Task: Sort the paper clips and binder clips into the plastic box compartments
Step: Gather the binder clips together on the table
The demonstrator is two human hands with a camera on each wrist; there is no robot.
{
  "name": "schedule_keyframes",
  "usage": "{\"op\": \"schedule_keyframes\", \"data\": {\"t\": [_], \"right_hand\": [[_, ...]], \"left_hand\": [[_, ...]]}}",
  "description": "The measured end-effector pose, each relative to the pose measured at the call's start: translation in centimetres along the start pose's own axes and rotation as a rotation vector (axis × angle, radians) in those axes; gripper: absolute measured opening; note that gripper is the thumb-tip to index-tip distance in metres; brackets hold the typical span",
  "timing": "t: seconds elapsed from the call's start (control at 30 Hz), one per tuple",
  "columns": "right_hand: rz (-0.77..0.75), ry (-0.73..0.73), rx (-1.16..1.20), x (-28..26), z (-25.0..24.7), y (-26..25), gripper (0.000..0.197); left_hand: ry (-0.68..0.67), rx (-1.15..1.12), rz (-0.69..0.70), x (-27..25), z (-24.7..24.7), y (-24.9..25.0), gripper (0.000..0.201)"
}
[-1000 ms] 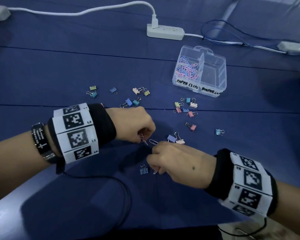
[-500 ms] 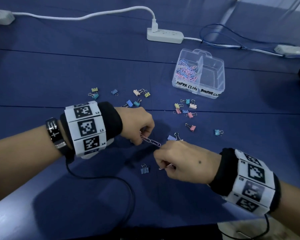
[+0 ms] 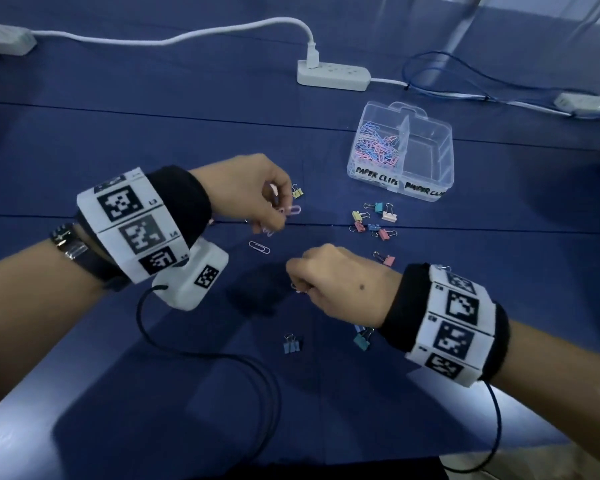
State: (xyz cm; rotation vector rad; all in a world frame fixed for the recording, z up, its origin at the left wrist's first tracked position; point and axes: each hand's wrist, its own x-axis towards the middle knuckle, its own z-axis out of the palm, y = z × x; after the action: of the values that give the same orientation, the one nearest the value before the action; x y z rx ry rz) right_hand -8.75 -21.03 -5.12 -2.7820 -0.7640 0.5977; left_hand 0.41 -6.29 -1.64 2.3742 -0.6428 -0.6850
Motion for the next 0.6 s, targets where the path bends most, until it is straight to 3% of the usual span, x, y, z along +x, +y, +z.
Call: {"op": "schedule_keyframes", "data": {"t": [0.23, 0.4, 0.5, 0.6], "right_hand": [[-0.046, -0.117, -0.014, 0.5, -0.3, -0.7, 0.022], [-0.004, -0.062, 0.175, 0.6, -0.8, 1.2, 0.03], [0.053, 0.094, 0.289, -0.6, -2.5, 3.2, 0.02], [0.172, 0.447, 0.447, -1.2, -5.6, 7.0, 0.02]], "left_hand": [[0.152, -0.204, 0.006, 2.7, -1.0, 0.6, 0.026], [0.171, -0.291, 0.022, 4.7, -1.7, 1.6, 0.027], [0.162, -0.334, 0.024, 5.7, -2.6, 2.6, 0.026], [0.153, -0.399, 0.03, 7.3, -3.2, 3.7, 0.027]]}}
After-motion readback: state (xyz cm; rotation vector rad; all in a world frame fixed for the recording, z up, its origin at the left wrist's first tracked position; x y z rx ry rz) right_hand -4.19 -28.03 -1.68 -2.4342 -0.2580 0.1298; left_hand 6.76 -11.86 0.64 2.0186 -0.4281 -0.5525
